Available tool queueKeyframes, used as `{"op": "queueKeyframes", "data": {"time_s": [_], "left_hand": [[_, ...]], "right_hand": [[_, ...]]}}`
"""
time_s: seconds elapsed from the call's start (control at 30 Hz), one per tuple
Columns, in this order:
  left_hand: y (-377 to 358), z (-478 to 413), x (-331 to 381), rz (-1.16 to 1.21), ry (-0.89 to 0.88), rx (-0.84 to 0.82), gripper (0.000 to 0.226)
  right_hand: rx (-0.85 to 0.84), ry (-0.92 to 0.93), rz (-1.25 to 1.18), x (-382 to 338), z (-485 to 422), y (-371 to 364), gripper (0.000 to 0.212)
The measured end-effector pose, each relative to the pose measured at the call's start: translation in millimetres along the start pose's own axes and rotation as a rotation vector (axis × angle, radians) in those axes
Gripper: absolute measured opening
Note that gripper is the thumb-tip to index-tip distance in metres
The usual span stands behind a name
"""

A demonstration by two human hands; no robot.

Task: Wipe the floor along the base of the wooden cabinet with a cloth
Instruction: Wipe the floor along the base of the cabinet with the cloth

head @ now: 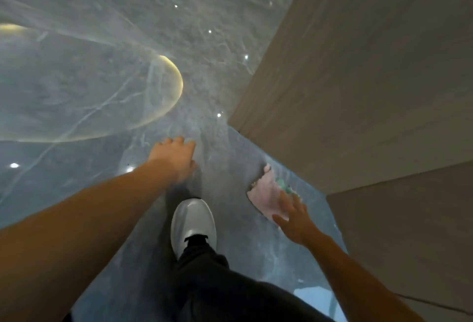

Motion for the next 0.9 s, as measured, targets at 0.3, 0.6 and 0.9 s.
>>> {"op": "queueKeyframes", "data": {"time_s": [0.3,0.6,0.9], "left_hand": [[-12,-67,-87,0.136,0.099,0.155,0.063],[-2,-173,-125,0.115,0.164,0.261,0.074],[39,-198,-110,0.055,0.146,0.115,0.079]], "right_hand": [[0.160,-0.014,0.009,-111,-68,12,0.067],[0.475,-0.126,0.001,-224,-187,90,0.086],[0.333,-0.222,-0.018,-245,-194,116,0.089]]}}
Point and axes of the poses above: each hand's wrist, its own z-axis away from the middle knuckle, its own y-axis out of the back of the hand, x = y × z, the point moved 3 cm from there along -z, towards the middle knuckle, and after that the axes turned 15 degrees about z, right-handed, at the moved point
